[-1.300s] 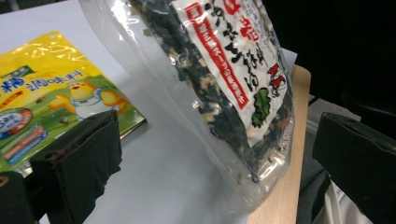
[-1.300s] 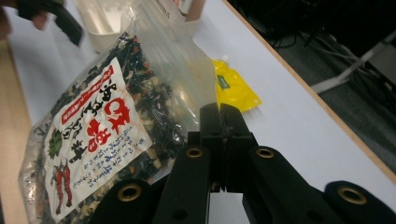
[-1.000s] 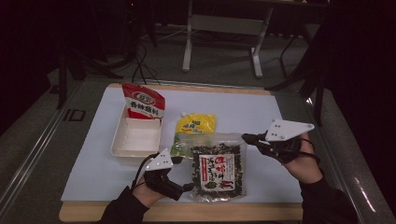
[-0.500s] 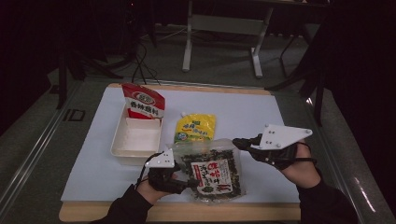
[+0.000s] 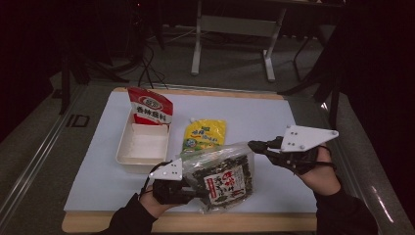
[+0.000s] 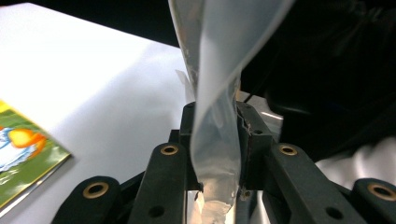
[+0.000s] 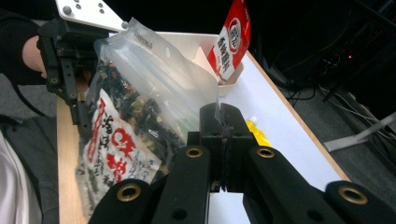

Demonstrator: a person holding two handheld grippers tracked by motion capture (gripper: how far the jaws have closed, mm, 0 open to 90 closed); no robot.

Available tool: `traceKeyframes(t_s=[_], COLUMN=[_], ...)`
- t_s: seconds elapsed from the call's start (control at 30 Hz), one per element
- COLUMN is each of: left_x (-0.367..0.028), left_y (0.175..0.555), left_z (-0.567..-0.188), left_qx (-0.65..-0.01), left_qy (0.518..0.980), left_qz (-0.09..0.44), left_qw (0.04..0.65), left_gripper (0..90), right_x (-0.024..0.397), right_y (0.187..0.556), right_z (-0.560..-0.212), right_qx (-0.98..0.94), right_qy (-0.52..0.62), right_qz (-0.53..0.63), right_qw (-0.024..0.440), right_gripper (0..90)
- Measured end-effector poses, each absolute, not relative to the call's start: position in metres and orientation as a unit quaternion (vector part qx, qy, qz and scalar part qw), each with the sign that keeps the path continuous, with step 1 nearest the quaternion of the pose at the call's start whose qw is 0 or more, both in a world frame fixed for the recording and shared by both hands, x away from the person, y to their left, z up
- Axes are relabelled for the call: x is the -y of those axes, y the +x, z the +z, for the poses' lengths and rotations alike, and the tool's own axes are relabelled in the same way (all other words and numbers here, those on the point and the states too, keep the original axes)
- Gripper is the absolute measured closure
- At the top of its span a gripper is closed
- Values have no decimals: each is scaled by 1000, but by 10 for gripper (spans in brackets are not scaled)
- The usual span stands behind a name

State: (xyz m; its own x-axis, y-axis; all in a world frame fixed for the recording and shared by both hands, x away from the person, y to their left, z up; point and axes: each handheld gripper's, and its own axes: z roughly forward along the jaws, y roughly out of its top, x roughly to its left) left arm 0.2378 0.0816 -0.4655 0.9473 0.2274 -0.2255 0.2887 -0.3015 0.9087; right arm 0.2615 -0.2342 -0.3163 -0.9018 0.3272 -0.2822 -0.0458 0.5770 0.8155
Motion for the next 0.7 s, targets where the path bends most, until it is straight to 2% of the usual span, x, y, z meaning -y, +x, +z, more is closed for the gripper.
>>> traceKeyframes(t_s=[0.27,0.3,0.37,0.47,0.57,0.67,0.7], left_x=[-83,-83,-83,-85,-96,-101,-104], left_y=[236,236,234,233,234,235,236], left_z=[-452,-451,-444,-437,-424,-420,-418], left_qx=[-156,-154,-149,-149,-154,-161,-165], left_qy=[811,811,809,805,800,797,796], left_qz=[-40,-45,-40,-32,-12,-6,-1], left_qw=[563,563,567,574,580,582,583], left_gripper=[779,779,779,779,779,780,779], right_x=[239,240,241,242,245,249,253], right_y=[262,261,262,262,262,264,267], right_z=[-311,-310,-310,-311,-314,-316,-320], right_qx=[-855,-855,-856,-855,-849,-842,-836], right_qy=[80,80,77,79,87,97,112], right_qz=[470,472,477,479,486,495,501], right_qw=[203,201,185,185,190,191,193], right_gripper=[859,770,702,591,492,456,414])
